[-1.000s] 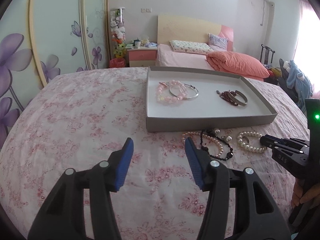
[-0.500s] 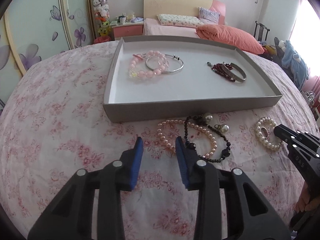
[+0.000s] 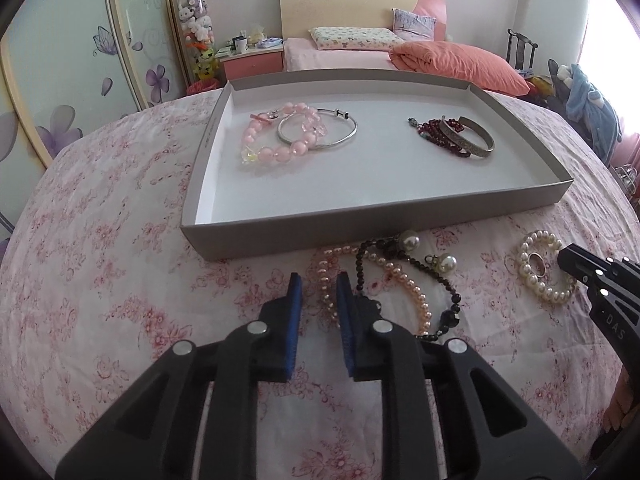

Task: Organize jewelry
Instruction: 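Move the right tool to the pearl necklace while the left tool approaches the pink-pearl bracelets, then grasp the white pearl necklace with the right tool while the left tool grasps the pink pearl bracelet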

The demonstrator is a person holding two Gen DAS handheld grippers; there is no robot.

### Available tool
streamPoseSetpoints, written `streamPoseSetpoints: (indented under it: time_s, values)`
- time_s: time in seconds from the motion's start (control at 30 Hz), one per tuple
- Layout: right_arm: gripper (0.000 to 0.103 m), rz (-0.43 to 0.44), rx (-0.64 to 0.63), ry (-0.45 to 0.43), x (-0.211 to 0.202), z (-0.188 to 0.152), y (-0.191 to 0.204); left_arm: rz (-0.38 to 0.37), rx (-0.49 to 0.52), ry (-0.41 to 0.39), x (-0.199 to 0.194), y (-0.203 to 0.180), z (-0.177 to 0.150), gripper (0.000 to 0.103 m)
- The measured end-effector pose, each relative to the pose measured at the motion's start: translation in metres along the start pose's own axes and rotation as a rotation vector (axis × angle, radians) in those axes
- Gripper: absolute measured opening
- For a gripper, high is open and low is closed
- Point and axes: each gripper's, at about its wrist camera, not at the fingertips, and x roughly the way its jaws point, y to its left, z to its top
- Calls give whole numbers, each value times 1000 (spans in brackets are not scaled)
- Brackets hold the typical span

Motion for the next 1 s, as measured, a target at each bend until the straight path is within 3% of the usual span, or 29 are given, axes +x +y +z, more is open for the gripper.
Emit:
streamPoseSetpoints:
  time_s: [0.1, 0.43, 0.63, 1.0]
  values:
    - [11, 1, 1, 0, 0, 0, 0, 10, -2, -3, 1, 2, 0, 7]
    - [10, 23, 16, -3, -1, 0, -2, 36, -61, 9, -7, 32, -7, 6]
    - [10, 60, 21, -84, -18, 5, -1, 4, -100, -28, -22, 43, -10, 6]
    - [10, 190, 5, -233, -54, 22, 13, -96, -105, -164, -64, 39, -3, 6]
